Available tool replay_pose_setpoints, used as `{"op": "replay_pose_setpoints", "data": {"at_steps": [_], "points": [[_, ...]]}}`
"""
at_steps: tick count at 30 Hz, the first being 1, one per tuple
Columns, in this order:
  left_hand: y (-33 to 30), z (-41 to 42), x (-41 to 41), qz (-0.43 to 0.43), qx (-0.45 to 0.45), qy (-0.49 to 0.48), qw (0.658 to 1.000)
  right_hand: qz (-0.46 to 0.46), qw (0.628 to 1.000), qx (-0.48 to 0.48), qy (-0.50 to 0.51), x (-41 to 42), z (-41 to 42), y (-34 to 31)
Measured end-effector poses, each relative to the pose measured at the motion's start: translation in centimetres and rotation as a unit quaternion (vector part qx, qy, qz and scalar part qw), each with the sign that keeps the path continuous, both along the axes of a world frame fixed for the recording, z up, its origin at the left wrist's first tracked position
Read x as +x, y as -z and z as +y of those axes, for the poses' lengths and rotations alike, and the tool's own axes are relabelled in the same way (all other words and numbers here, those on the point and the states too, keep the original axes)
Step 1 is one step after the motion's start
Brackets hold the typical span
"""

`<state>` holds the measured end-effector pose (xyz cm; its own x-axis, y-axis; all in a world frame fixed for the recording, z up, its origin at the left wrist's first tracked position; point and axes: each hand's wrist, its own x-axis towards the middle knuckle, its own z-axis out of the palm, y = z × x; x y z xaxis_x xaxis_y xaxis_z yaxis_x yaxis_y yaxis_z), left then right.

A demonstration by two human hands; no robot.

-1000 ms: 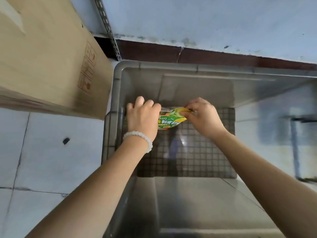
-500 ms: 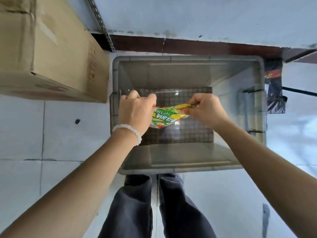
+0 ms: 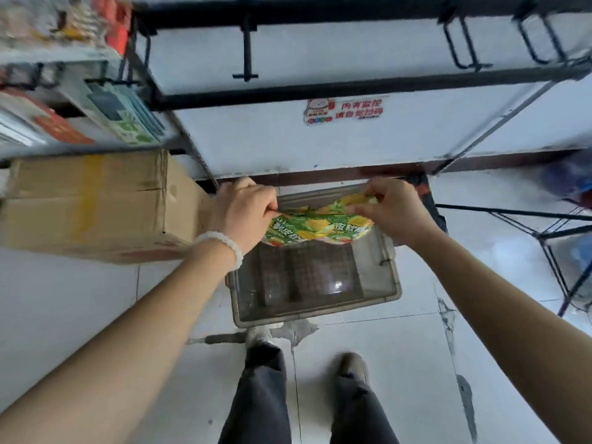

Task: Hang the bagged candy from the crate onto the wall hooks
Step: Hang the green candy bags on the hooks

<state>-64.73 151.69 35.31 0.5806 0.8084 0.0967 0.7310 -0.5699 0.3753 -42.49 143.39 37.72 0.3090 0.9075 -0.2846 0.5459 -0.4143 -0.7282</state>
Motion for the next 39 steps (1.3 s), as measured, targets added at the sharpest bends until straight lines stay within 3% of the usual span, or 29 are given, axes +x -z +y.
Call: {"op": "replay_pose_setpoints", "data": {"at_steps": [8, 20, 26, 39], "points": [[-14.5, -3.4, 5.4, -0.005, 0.117, -0.045, 0.992, -0.012, 0.995, 0.095, -0.017, 5.5, -3.7, -12.5], [-32.4, -4.7, 12.3, -0.032, 0.262, 0.026, 0.964, -0.028, 0.956, 0.293, -0.003, 13.2, -3.3, -31.9], [-39.6, -1.2, 13.3, -0.091, 0.286, 0.012, 0.954, -0.020, 0.931, 0.365, 0.011, 13.9, -0.4, -38.1], [-48.3, 8.6, 13.5, -0.054, 0.412, 0.007, 0.910, -0.053, 0.895, 0.443, 0.025, 13.7, 10.0, -46.2]]}}
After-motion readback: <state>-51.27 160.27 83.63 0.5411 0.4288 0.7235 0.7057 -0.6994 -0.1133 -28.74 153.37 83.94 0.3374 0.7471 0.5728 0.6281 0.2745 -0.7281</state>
